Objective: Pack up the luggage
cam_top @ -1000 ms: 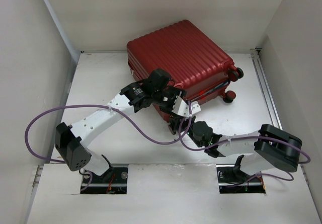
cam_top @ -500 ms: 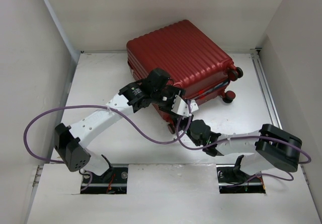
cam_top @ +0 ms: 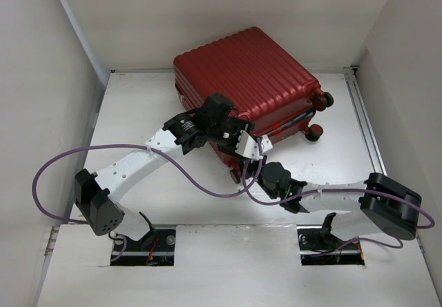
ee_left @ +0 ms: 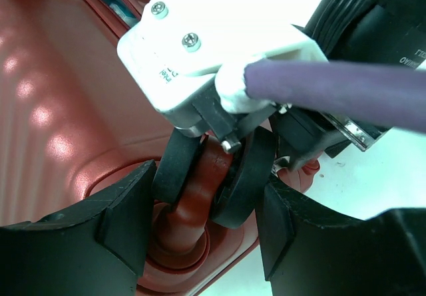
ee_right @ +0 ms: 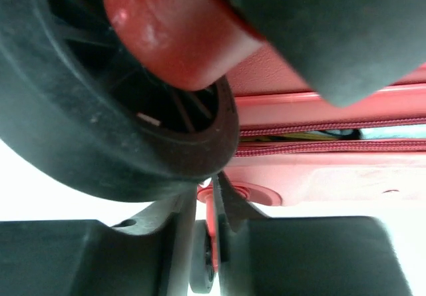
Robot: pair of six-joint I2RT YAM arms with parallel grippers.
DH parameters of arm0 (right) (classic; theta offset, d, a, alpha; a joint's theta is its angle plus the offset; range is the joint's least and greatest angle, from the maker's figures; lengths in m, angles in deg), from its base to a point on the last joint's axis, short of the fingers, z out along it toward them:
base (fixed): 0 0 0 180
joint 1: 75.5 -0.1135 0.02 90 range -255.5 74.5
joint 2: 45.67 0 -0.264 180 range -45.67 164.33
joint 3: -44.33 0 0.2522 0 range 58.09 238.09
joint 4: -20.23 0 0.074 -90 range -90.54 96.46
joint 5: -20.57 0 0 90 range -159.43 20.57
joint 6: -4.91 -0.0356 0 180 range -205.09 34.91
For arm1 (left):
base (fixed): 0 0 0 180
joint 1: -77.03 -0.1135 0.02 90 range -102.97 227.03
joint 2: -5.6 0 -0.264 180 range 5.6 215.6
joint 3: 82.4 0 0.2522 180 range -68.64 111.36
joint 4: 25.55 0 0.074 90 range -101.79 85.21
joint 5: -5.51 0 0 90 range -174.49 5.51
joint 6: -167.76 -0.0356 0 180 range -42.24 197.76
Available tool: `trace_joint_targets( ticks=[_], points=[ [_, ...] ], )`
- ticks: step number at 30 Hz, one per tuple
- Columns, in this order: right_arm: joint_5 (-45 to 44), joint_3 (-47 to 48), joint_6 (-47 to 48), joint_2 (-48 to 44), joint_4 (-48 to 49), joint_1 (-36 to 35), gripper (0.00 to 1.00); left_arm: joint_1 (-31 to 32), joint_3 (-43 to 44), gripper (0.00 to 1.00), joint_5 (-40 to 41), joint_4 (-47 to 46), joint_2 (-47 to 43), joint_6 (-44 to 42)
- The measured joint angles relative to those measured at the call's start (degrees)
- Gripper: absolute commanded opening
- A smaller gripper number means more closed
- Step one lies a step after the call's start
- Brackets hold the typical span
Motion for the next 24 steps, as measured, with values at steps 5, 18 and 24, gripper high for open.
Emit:
trace_joint_targets(
  ticks=[5, 18, 24],
  points=[
    [-0.3, 0.4, 0.5, 0.0, -0.7, 0.0, 0.00, 0.0, 0.0, 0.00, 0.1, 0.0, 0.0, 0.0],
    [2.3, -0.4, -2.7, -9.3, -13.0, 6.1, 0.00, 0.0, 0.0, 0.00, 0.0, 1.6, -0.2, -2.5],
    [7.0, -0.6, -3.8, -21.4, -29.6, 21.6, 0.00, 0.2, -0.3, 0.00, -0.7, 6.4, -1.9, -8.7]
  ],
)
